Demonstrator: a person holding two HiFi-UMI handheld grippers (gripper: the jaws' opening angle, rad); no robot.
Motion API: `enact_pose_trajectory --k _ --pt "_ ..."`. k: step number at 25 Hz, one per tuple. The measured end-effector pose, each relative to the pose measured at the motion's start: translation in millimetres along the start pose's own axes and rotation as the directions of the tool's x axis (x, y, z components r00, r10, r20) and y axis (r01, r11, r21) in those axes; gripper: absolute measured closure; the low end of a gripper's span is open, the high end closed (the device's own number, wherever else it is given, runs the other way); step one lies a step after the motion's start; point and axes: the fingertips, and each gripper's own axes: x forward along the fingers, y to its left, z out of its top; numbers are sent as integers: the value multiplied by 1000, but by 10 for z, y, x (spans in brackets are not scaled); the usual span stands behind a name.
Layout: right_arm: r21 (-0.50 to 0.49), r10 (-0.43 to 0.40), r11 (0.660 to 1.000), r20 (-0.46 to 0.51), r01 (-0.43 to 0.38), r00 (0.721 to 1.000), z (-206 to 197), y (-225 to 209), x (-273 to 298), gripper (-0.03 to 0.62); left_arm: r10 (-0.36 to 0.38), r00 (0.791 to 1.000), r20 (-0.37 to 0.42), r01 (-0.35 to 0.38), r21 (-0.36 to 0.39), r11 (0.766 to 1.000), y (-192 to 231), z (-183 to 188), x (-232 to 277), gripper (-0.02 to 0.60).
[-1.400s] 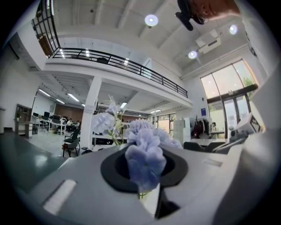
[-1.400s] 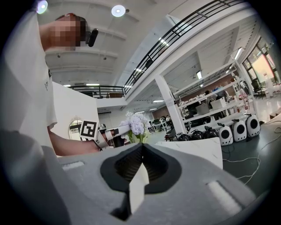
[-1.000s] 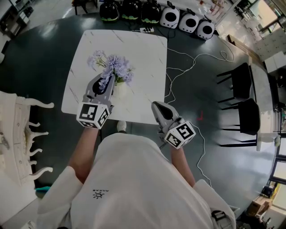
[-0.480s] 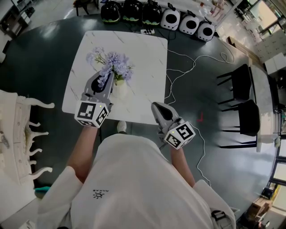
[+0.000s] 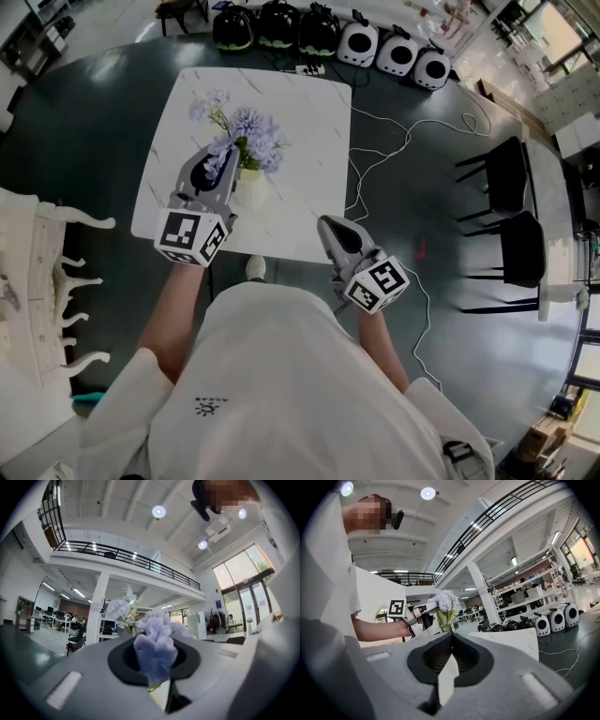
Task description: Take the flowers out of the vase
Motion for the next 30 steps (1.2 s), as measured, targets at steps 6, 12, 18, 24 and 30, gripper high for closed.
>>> enact_pose_trajectory --k 6,12,18,24,30 --pt "0 2 1000 1 -2 1000 7 -23 -7 594 0 1000 10 0 -9 1000 -10 52 19 540" --pt "-1 5 1000 6 -5 1000 0 -42 -35 594 4 999 34 -3 -32 999 -21 191 32 540" --pt "0 9 1000 10 -9 1000 35 -74 -52 594 6 998 69 -3 -32 999 -75 392 53 540" --pt "1 17 1000 12 -17 1000 58 -84 -81 594 12 993 120 -6 -46 999 -147 646 36 541" --pt "-1 25 1000 12 -25 1000 41 -96 -125 594 20 989 150 -11 -62 998 -192 797 -26 541"
